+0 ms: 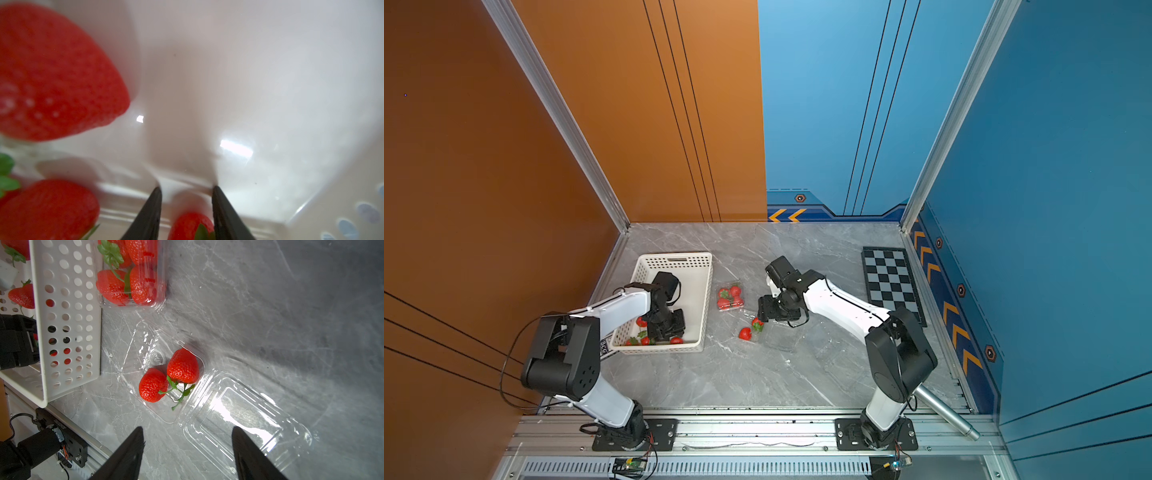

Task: Pack strawberries into containers
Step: Pick up the strawberry from the basket.

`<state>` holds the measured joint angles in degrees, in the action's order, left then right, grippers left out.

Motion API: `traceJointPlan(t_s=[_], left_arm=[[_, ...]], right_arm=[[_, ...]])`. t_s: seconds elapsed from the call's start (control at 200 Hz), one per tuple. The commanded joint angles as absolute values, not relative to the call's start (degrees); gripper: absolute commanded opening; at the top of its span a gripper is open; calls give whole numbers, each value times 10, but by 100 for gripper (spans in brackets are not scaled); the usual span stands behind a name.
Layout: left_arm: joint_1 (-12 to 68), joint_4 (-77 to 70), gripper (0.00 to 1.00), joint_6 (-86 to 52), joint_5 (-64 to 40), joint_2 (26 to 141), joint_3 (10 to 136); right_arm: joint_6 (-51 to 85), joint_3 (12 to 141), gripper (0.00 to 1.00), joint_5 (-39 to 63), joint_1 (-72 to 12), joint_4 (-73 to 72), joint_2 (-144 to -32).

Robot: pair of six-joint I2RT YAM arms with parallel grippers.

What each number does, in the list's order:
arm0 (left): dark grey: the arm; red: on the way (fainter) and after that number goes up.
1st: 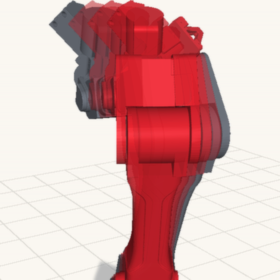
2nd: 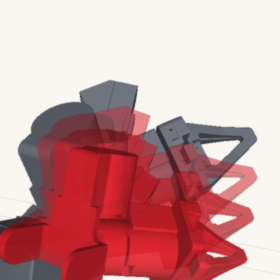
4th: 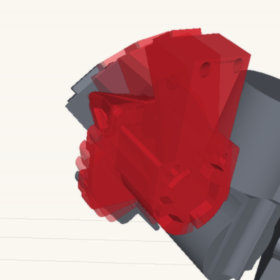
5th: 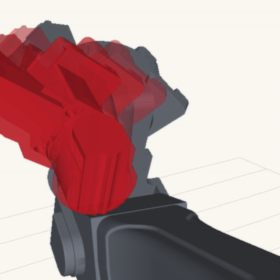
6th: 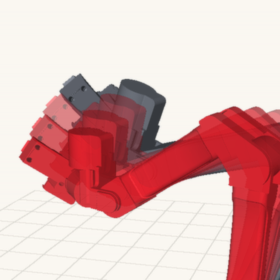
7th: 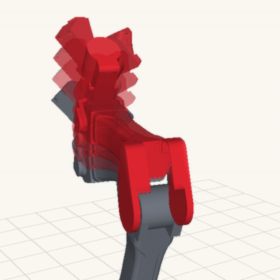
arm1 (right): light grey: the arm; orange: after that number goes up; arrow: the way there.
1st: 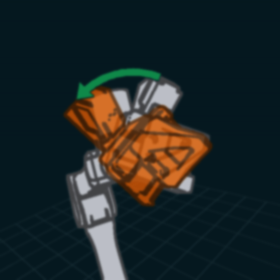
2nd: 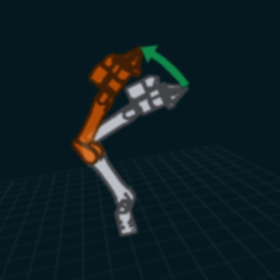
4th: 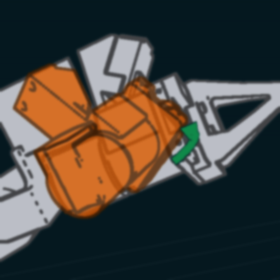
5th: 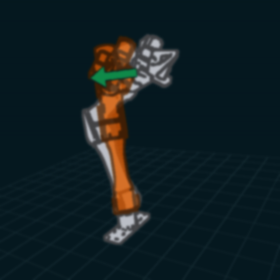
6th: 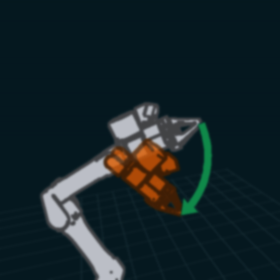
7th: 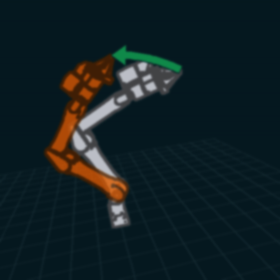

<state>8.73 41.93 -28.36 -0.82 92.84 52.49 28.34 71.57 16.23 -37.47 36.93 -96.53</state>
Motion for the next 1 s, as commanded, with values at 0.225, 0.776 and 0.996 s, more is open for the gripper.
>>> traceJointPlan(t_s=[0.225,0.776,0.996], left_arm=[[107,484,52,-286,-10,923,519],[163,542,51,-263,10,964,552],[167,542,37,-266,12,975,546]], right_arm=[[283,709,70,153,-370,375,-942],[285,700,70,151,-362,375,-925],[287,703,70,153,-361,375,-924]])
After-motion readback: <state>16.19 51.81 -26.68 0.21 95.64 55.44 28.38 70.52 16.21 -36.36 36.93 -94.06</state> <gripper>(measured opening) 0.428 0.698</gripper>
